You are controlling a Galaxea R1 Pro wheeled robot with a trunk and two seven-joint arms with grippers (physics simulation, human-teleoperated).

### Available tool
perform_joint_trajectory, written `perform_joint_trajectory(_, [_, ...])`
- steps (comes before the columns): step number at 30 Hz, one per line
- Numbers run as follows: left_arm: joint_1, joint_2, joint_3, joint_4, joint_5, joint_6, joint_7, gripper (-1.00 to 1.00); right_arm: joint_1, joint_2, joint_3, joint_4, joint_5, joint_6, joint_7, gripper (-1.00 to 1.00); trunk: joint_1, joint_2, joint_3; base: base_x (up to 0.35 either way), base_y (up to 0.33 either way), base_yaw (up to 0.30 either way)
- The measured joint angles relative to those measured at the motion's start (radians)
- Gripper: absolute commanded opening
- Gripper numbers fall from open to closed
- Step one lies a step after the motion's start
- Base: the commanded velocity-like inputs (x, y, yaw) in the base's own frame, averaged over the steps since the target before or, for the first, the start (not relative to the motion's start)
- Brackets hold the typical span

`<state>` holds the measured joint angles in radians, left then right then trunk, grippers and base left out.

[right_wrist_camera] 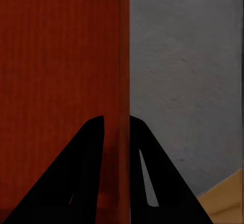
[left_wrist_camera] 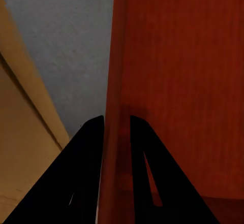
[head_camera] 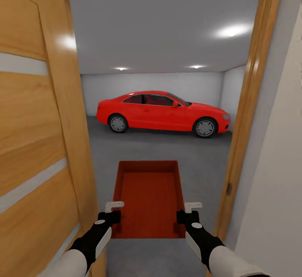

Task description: Move the two storage containers from the living room to the garage. In the garage, place one container on the floor and stack the other container on top of it (either order is fine).

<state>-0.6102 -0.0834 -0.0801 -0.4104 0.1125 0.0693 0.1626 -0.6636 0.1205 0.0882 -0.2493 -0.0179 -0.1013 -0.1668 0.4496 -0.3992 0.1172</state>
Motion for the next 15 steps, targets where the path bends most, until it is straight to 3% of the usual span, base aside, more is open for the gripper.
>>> perform_joint_trajectory(8, [0.000, 0.000, 0.001, 0.000, -0.001, -0.001, -0.002, -1.00, 0.000, 0.000, 0.000, 0.000, 0.000, 0.000, -0.001, -1.00, 0.000, 0.000, -0.006, 0.008, 0.010, -0.230])
perform_joint_trajectory(15, [0.000, 0.000, 0.001, 0.000, -0.001, -0.002, -0.002, -1.00, 0.000, 0.000, 0.000, 0.000, 0.000, -0.001, 0.001, -1.00, 0.000, 0.000, -0.008, 0.000, 0.000, -0.045])
